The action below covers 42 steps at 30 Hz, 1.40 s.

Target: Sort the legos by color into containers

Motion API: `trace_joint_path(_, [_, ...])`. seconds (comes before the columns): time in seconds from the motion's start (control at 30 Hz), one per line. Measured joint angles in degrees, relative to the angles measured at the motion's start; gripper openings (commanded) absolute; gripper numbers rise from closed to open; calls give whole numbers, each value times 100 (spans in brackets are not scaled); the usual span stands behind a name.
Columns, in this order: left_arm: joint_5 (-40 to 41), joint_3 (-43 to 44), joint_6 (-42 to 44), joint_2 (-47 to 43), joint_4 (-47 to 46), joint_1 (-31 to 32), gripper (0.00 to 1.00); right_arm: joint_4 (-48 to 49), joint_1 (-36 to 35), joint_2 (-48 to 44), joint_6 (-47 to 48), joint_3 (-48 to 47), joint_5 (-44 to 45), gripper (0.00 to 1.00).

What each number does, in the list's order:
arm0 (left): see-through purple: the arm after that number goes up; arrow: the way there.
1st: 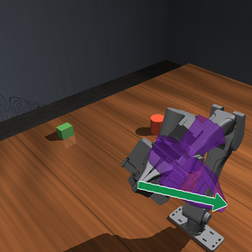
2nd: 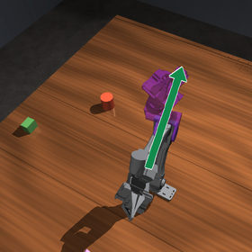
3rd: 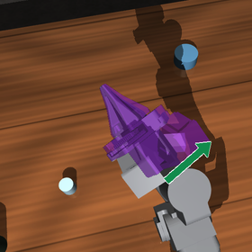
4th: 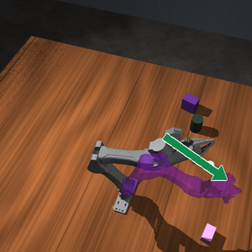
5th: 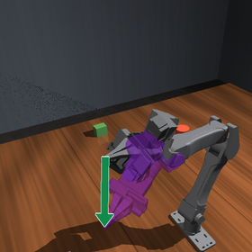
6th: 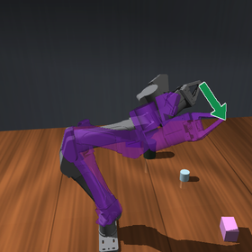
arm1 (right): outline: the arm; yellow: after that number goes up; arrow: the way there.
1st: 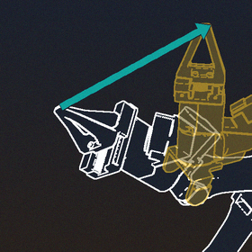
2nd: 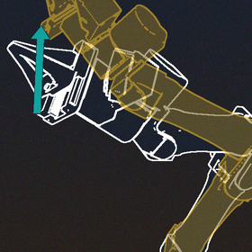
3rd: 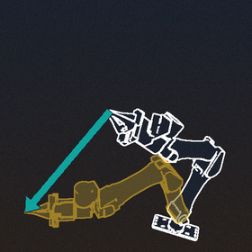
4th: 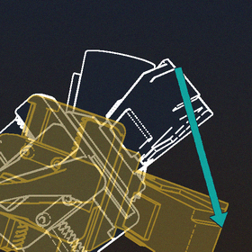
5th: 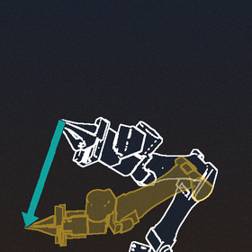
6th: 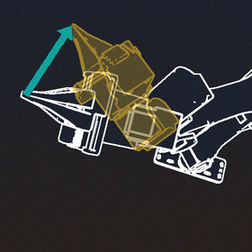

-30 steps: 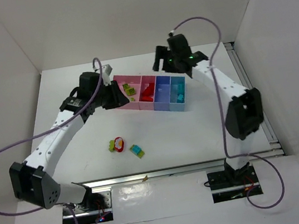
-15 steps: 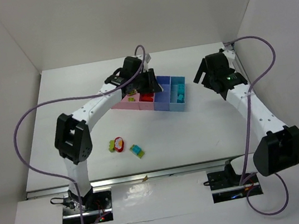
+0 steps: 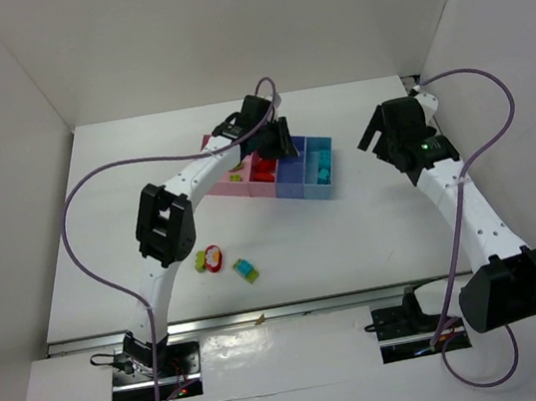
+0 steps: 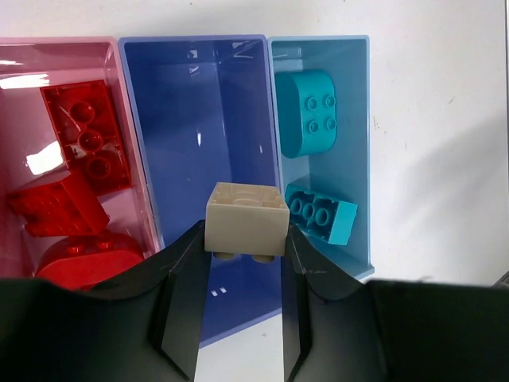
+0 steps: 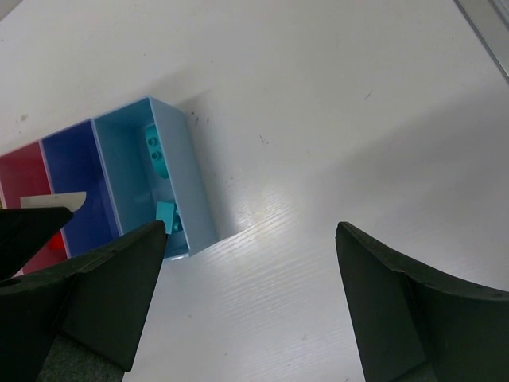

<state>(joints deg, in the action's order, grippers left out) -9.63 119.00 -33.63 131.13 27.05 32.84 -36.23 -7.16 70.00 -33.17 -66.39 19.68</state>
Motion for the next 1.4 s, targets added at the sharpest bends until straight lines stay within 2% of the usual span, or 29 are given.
trace_joint_path(0.1, [0, 44, 22, 4, 61, 0, 63, -31, 4, 0, 0, 0, -31, 95])
trace_joint_path(0.17, [2, 63, 46, 2, 59, 0, 84, -33, 4, 0, 2, 0, -66, 95])
trace_joint_path(0.2, [9, 63, 39, 2, 63, 0, 88, -33, 4, 0, 2, 0, -87, 95])
trace_joint_path(0.23, [15, 63, 39, 2, 70, 0, 100, -35, 4, 0, 0, 0, -105, 95])
trace_joint_path(0.43, [68, 28, 61, -122, 190, 13, 100, -33, 4, 0, 4, 0, -175, 95])
trace_joint_path(0.5, [280, -302, 101, -474, 205, 50, 100, -26, 4, 2, 24, 0, -229, 95])
trace_joint_path(0.73, [1462, -2614, 166, -3145, 452, 146, 100, 111, -151, 0, 339, 221, -603, 94])
trace_joint_path(0.83, [1740, -3329, 24, -4216, 662, -70, 100, 195, -796, 68, 605, 367, -905, 94])
trace_joint_path(0.97, [2105, -4094, -282, -5027, 1104, -501, 99, 409, -2249, 452, 1019, 380, -1300, 94])
trace_joint_path(1.2, [2566, -4531, -715, -5261, 1956, -1069, 99, 492, -4452, 1506, 1467, 280, -1421, 95])
trace_joint_path(1.27, [2625, -4531, -739, -5386, 2031, -1215, 99, 501, -4854, 1891, 1576, 101, -1488, 95])
trace_joint_path(1.4, [2706, -4531, -754, -5744, 2103, -1425, 99, 614, -5215, 2420, 1727, -192, -1604, 95])
